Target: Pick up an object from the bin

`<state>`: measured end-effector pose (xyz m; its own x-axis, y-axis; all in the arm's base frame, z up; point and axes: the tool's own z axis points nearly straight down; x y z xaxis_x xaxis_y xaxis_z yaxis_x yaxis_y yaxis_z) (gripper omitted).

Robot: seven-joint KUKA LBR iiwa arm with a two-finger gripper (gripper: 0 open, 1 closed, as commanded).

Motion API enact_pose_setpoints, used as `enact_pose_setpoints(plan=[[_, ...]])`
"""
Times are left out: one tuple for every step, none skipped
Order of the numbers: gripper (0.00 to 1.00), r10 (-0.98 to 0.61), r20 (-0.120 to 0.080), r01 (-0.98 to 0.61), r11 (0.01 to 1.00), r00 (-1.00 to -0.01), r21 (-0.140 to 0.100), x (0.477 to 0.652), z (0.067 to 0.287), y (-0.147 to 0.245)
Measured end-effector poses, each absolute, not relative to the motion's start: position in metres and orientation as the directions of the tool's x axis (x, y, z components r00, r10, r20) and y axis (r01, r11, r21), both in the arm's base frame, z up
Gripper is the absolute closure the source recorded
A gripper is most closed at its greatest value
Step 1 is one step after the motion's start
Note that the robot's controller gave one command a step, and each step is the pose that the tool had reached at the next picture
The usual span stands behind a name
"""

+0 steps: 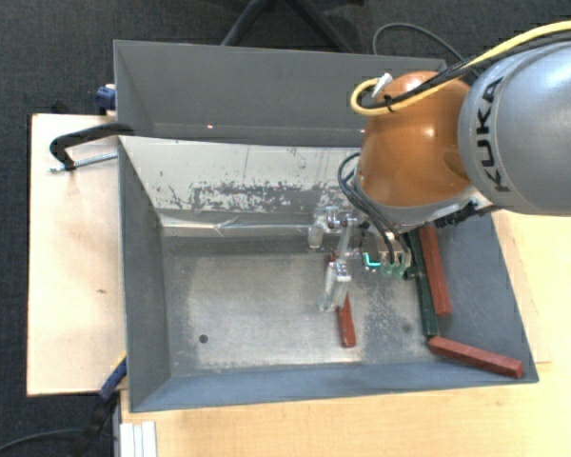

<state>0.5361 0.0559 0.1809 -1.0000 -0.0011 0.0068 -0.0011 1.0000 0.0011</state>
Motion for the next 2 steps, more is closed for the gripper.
enact_pose_setpoints(plan=[[0.0,-0.505,0.003,-0.505,0.863,-0.863,0.002,0.544,0.07,0.006],[0.0,-0.112,-0.01,-0.112,0.994,-0.994,0.0,0.575,0.102,-0.009]])
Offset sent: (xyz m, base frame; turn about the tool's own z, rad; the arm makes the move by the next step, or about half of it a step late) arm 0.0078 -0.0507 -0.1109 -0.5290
